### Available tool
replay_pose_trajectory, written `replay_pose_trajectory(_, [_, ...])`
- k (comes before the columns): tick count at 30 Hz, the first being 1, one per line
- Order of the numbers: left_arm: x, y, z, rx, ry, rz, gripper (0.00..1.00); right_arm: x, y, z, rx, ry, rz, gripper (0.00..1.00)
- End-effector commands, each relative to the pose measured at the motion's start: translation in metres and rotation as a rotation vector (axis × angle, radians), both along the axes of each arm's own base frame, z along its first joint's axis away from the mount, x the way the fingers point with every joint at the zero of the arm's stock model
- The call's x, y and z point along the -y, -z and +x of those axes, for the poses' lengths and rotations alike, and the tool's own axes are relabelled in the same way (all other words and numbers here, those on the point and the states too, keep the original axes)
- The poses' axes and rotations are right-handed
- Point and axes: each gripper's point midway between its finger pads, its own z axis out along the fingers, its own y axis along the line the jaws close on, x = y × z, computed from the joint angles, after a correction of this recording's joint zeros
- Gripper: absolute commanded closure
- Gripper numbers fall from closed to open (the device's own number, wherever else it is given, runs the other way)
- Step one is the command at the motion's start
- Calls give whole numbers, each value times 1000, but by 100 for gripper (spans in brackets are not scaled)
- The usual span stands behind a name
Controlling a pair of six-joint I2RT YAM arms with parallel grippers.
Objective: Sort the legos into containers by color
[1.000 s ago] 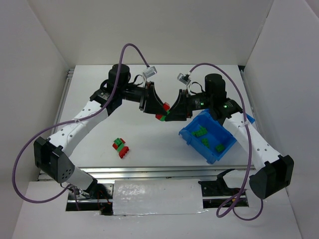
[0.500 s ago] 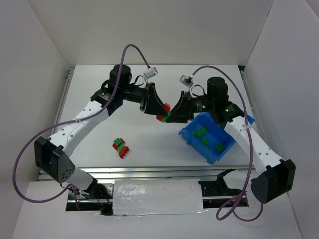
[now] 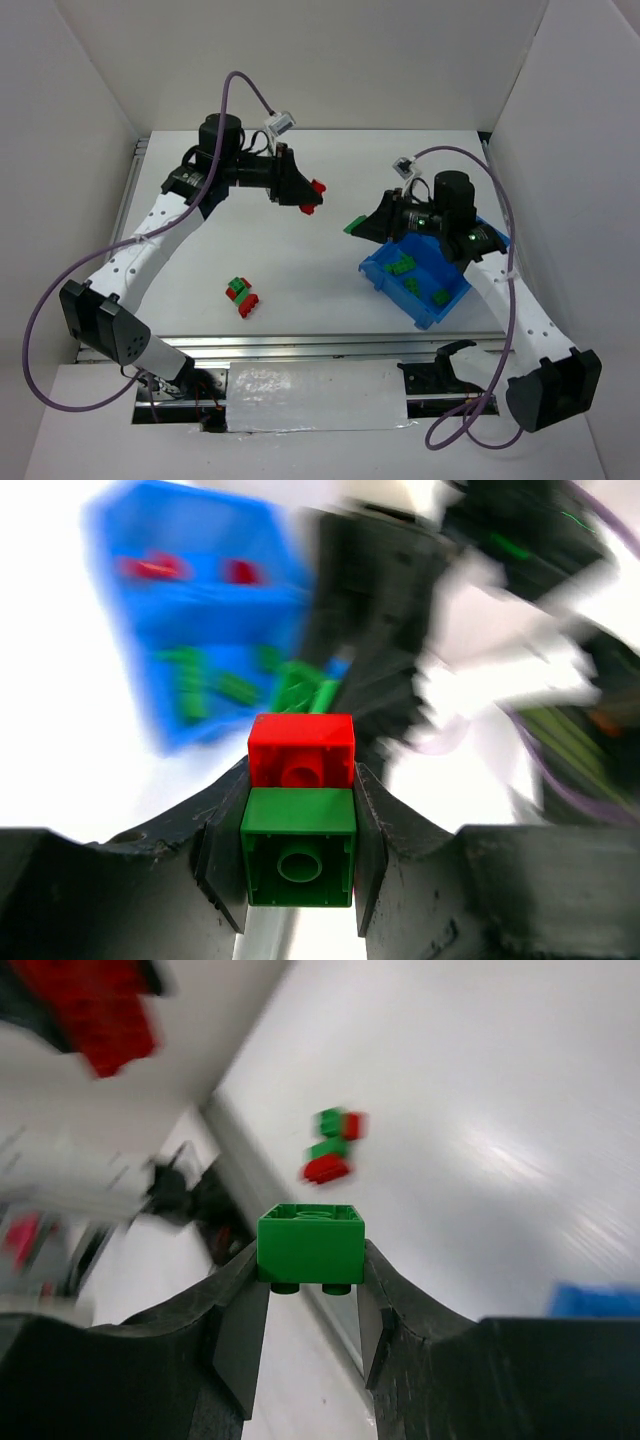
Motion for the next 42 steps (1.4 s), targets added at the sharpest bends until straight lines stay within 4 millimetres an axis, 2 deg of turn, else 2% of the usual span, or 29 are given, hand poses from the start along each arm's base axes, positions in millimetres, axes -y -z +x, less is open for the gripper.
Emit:
replay_pose_trajectory(1, [-32, 17, 48, 68, -322, 199, 100, 75, 14, 44, -107, 631, -172, 100])
replay_pose_trajectory(2, [-36, 21, 52, 68, -351, 220, 100, 93, 21, 45, -145, 744, -207, 100])
replay_pose_trajectory(3, [-39, 25, 54, 58, -379, 233, 100, 109, 34, 34, -229, 835, -250, 100])
replay_pose_trajectory(5, [-45, 31, 60, 33, -441, 248, 100, 139, 44, 31, -255, 991, -333, 100])
replay_pose_trajectory(6, [-45, 31, 61, 30, -447, 246, 100, 146, 55, 22, -304, 1014, -384, 100])
replay_pose_trajectory(10, [-37, 28, 62, 27, -416, 230, 100, 172, 85, 8, -395, 1129, -525, 97])
replay_pose_trajectory(12, [-33, 26, 61, 28, -390, 221, 100, 180, 94, 10, -401, 1168, -566, 88])
replay_pose_trajectory(13, [-29, 25, 61, 29, -372, 213, 100, 181, 95, 12, -404, 1173, -570, 82])
replay_pose_trajectory(14, [-26, 23, 58, 29, -349, 203, 100, 181, 97, 14, -410, 1175, -575, 68])
replay_pose_trajectory(15, [-18, 22, 54, 27, -304, 186, 100, 181, 101, 18, -418, 1176, -583, 39])
replay_pose_trajectory(17, [-10, 17, 48, 40, -268, 173, 100, 180, 102, 20, -430, 1175, -590, 32])
replay_pose_trajectory(20, [0, 13, 41, 55, -235, 168, 100, 176, 98, 24, -430, 1165, -576, 17])
replay_pose_trajectory(24, [7, 1, 27, 64, -170, 121, 100, 171, 79, 27, -388, 1139, -533, 13])
replay_pose_trajectory(25, [9, 0, 24, 64, -158, 108, 100, 161, 74, 26, -387, 1091, -495, 13])
replay_pose_trajectory(26, [10, -3, 20, 65, -137, 92, 100, 149, 60, 34, -309, 1006, -454, 15])
replay_pose_trajectory(27, [11, -8, 14, 65, -110, 70, 100, 134, 45, 33, -244, 916, -384, 15])
replay_pose_trajectory(28, [15, -11, 2, 66, -38, 34, 100, 92, 29, 21, -218, 675, -259, 16])
replay_pose_trajectory(29, [17, -13, -5, 60, 3, 10, 100, 72, -8, 19, -45, 540, -149, 18])
replay_pose_trajectory(31, [18, -13, -24, 14, 90, -33, 100, 44, -36, -1, 40, 351, -15, 18])
replay_pose_trajectory(32, [18, -26, -30, 59, 116, -76, 100, 26, -65, -22, 142, 196, 104, 19])
replay_pose_trajectory(33, [18, -23, -35, 25, 127, -88, 100, 18, -79, -34, 196, 113, 158, 19])
replay_pose_trajectory(34, [18, -30, -34, 59, 118, -111, 100, 10, -103, -53, 276, -1, 245, 19])
replay_pose_trajectory(35, [17, -32, -36, 61, 111, -122, 100, 7, -98, -56, 270, -35, 270, 19])
replay_pose_trajectory(37, [14, -38, -44, 33, 104, -147, 100, 3, -103, -60, 274, -76, 318, 18])
replay_pose_trajectory(38, [15, -51, -51, 89, 145, -192, 100, 1, -106, -57, 266, -68, 340, 18])
replay_pose_trajectory(40, [17, -51, -63, 49, 198, -212, 100, 0, -107, -49, 256, -38, 348, 18])
replay_pose_trajectory(42, [16, -50, -69, 50, 220, -215, 100, 0, -117, -46, 268, -34, 355, 19])
